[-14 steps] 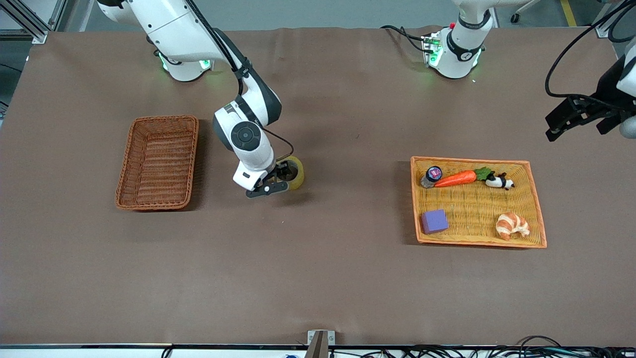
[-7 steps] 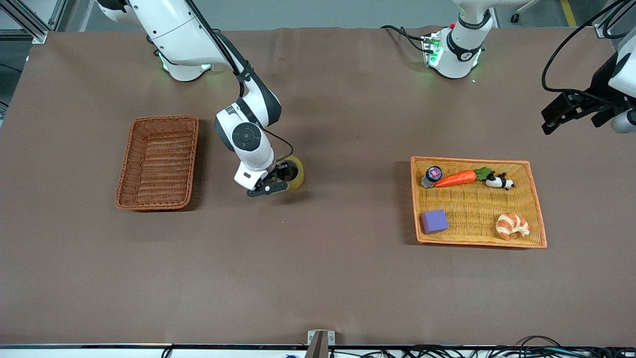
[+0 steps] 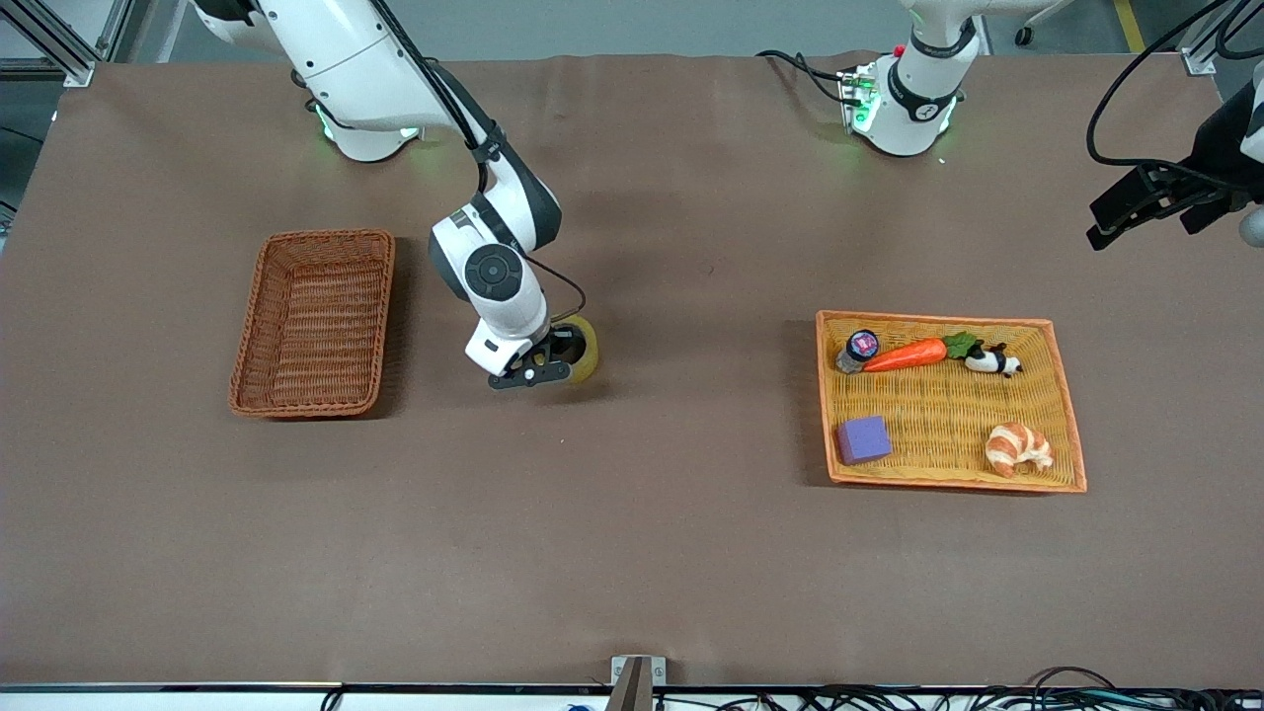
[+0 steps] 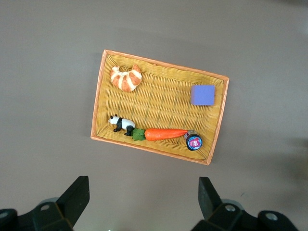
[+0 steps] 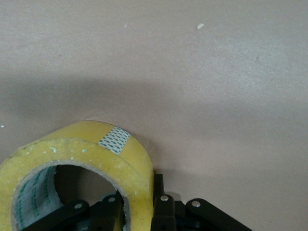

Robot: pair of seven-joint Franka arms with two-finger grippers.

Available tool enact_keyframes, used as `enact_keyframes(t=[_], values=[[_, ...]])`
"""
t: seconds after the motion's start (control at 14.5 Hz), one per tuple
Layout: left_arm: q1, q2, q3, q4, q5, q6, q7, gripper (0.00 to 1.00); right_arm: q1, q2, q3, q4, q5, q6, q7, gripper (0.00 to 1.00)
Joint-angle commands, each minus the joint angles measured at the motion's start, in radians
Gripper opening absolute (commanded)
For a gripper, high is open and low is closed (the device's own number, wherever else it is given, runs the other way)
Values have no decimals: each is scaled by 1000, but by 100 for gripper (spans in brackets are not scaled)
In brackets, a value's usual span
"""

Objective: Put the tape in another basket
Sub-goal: 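Carry the tape roll with the right gripper over the empty basket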

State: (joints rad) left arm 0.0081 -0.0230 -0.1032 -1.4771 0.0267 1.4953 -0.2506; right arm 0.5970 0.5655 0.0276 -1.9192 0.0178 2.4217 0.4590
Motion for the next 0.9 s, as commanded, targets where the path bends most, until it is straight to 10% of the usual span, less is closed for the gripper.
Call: enact_keyframes(t=[0.0, 0.28, 0.83], values=[[9, -21, 7, -20, -22, -6, 20, 100, -43, -103, 5, 57, -16, -221, 23, 0], [9, -22, 4, -19, -22, -4, 24, 100, -207, -310, -18, 61, -16, -468, -188, 0], [4, -11, -3, -19, -25, 3, 31, 100, -223, -401, -481, -64, -15, -531, -910, 0]])
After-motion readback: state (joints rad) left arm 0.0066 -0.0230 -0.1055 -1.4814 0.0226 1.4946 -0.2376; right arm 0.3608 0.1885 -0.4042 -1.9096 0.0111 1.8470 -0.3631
